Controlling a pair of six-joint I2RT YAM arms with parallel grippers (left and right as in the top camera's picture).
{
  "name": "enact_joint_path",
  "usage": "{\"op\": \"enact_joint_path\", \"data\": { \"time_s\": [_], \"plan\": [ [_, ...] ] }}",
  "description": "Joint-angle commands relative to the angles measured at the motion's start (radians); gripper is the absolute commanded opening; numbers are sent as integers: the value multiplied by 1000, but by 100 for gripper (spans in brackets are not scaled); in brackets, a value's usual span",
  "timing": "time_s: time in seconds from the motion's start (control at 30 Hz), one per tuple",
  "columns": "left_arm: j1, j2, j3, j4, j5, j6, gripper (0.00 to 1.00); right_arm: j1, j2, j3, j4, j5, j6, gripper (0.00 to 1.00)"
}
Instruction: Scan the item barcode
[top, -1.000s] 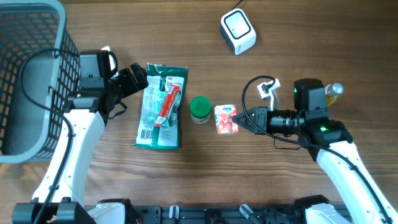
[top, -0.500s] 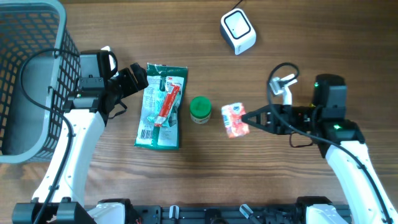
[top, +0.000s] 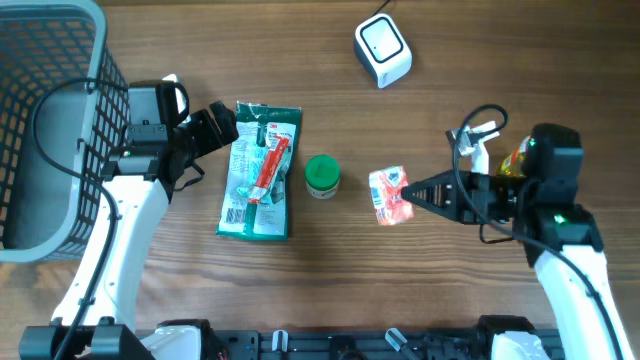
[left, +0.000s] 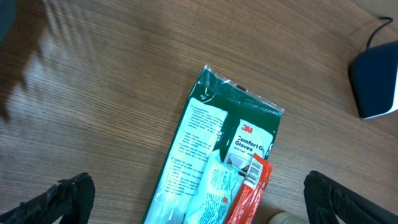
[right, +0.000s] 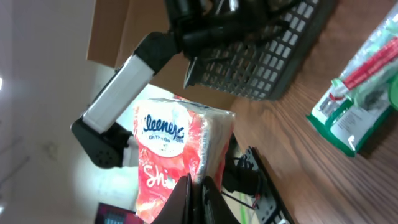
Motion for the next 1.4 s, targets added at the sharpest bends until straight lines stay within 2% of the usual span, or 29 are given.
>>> {"op": "enact_joint_path", "data": {
  "time_s": [0.0,0.1,0.4,0.87,1.07,1.13,1.37],
  "plan": [
    [4,-13,17,2,11,6,100,-3,-83,3,105,-62,159,5],
    [4,-13,17,2,11,5,100,-2,-134,3,153,-58,226,4],
    [4,-13,17,2,11,5,100,-1,-247,3,63,-35,225,4],
    [4,-13,17,2,11,5,100,0,-256,3,61,-13,221,4],
    [4,-13,17,2,11,5,100,0,-247,2,59,151,220,4],
    [4,-13,17,2,11,5,100,0,-240,2,51,179,175,4],
    [4,-13,17,2,11,5,100,1,-167,2,-250,602,3,4]
  ]
}}
